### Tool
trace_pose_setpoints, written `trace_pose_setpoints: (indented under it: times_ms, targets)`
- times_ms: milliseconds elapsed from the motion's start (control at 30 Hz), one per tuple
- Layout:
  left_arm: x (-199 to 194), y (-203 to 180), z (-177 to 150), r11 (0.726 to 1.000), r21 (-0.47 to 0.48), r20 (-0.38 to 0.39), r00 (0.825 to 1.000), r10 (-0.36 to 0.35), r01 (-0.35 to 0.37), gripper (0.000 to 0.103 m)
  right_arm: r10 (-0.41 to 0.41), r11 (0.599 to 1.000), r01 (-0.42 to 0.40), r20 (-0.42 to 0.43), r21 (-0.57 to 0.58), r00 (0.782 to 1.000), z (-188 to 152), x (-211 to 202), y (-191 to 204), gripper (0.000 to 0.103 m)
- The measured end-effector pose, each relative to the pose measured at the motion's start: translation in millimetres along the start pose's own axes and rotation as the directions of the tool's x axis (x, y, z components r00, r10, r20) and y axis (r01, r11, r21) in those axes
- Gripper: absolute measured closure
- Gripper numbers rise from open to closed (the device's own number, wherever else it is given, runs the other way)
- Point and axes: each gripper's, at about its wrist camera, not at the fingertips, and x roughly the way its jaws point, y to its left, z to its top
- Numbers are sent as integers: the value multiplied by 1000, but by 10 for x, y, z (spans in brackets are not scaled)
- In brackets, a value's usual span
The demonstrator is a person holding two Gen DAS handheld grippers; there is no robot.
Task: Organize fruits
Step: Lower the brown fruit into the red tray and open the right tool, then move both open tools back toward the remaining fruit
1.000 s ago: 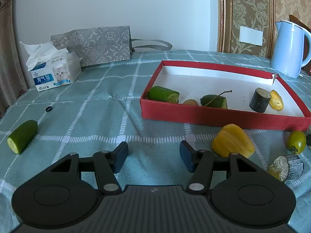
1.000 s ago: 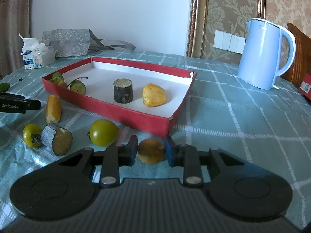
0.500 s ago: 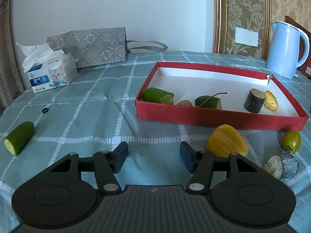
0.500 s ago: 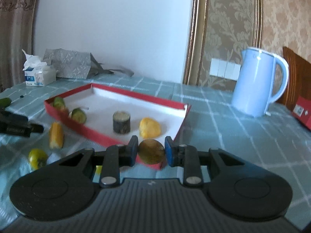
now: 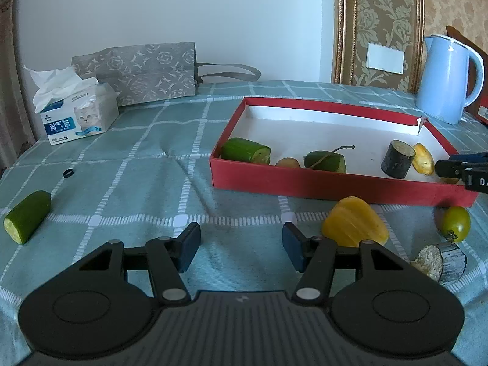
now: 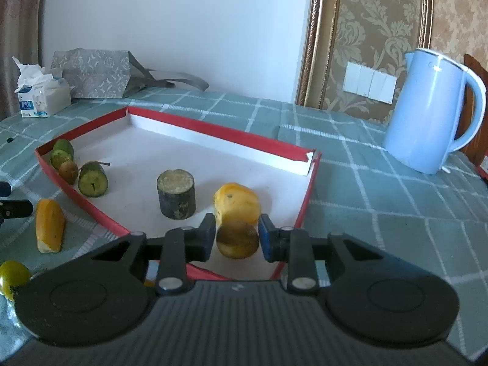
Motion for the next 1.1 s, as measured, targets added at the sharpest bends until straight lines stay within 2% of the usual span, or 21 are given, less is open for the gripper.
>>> trace_pose_setpoints:
  times_ms: [33, 100, 167, 267, 367, 567, 667, 733, 867, 1000, 1100]
  targets:
    - [-1, -2, 0, 1000, 1, 0, 1000, 0, 0, 45, -14, 1000, 14, 13, -7, 1000, -15, -8, 14, 51]
    - [-4, -7, -2, 1000, 3, 0, 1000, 0, 0, 45, -31, 999, 32, 55, -17, 998, -29, -61, 42, 20]
    - [-5, -8, -3, 1000, 1, 0, 1000, 0, 0, 45, -54, 998, 55, 113, -7, 992, -43, -164, 60, 9]
    - [-8, -13, -3, 1000, 0, 0, 1000, 0, 0, 45, -80, 996, 87, 197, -27, 977, -59, -345, 101, 9]
    - [-5, -9, -3, 1000, -2, 1, 1000, 1, -1, 45, -103, 992, 115, 226, -44, 969, -106, -458, 136, 7]
    - [-52, 14, 14, 1000, -19, 32, 999, 5, -5, 45, -41, 999, 36, 192, 33, 981, -171, -596, 85, 0]
    - [-97, 27, 37, 999, -37, 57, 998, -26, 28, 44, -37, 996, 21, 182, 87, 983, -215, -632, 18, 0]
    - [-126, 23, 43, 998, -45, 72, 997, -37, 40, 31, -43, 991, 15, 203, 136, 978, -241, -688, -51, 0]
    - [-145, -4, 55, 999, -43, 94, 995, -24, 29, 30, -28, 978, -18, 221, 206, 975, -271, -750, -179, 0]
    - [-118, -16, 68, 995, -75, 67, 996, -61, 66, 30, -15, 974, -31, 197, 225, 980, -287, -714, -209, 0]
    - [-116, -88, 67, 996, -64, 73, 996, -55, 60, 29, -15, 976, -26, 185, 216, 983, -299, -701, -182, 0]
